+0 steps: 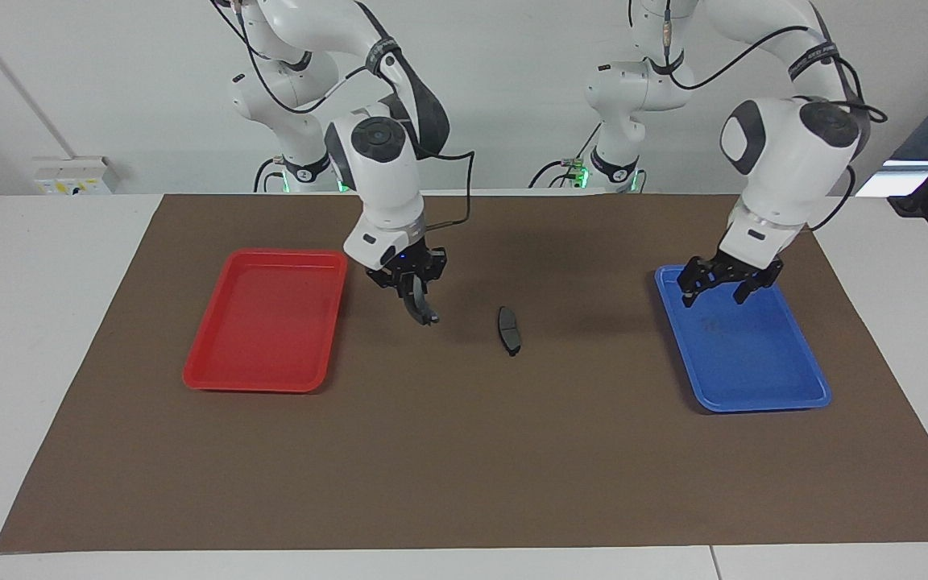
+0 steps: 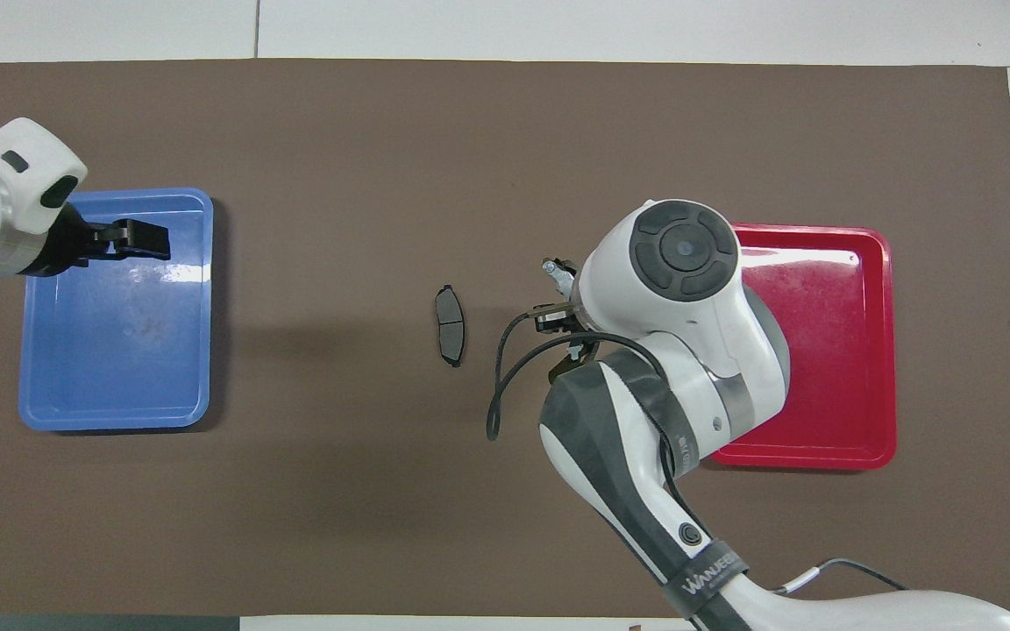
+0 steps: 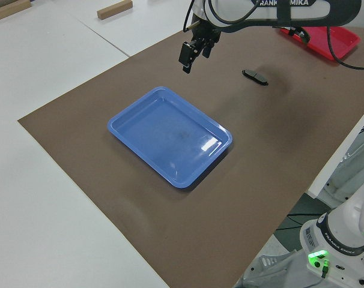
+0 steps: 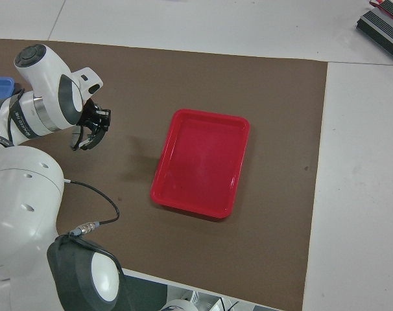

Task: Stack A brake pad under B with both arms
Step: 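Withdraw the left gripper while the right gripper carries the curved pad toward center, then lower the curved brake pad onto the small pad with the right gripper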

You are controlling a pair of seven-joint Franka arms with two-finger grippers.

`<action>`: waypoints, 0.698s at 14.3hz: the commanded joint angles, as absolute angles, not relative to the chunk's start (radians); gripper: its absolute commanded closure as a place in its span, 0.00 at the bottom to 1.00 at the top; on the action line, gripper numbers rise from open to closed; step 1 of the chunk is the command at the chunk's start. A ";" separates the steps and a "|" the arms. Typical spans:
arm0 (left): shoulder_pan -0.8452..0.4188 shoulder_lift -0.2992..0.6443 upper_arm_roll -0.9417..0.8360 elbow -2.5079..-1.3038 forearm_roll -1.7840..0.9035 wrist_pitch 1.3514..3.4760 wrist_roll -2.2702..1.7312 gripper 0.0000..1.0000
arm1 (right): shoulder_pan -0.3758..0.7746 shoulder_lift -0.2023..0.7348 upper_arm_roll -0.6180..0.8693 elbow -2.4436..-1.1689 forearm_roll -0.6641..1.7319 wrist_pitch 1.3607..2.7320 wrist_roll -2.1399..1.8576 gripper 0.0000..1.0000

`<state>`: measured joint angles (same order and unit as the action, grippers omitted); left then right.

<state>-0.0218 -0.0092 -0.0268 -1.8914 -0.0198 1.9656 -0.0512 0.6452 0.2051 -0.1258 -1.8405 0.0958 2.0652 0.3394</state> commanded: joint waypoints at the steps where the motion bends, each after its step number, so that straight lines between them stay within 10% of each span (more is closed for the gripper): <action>1: 0.040 -0.020 -0.040 -1.752 -0.003 1.779 -0.014 0.00 | 0.687 0.360 -0.130 -1.659 0.113 2.059 0.397 0.81; 5: 0.052 -0.011 -0.038 -1.583 -0.003 1.588 0.009 0.00 | 0.721 0.541 -0.120 -1.491 0.112 2.089 0.475 0.81; 10: 0.040 -0.049 -0.040 -1.652 -0.003 1.565 0.005 0.00 | 0.721 0.572 -0.081 -1.503 0.115 2.224 0.488 0.81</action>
<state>0.0450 -0.0357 -0.0350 -1.6221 -0.0198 1.5733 -0.0006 0.7294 0.5654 -0.0990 -1.5310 0.0988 2.2121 0.4777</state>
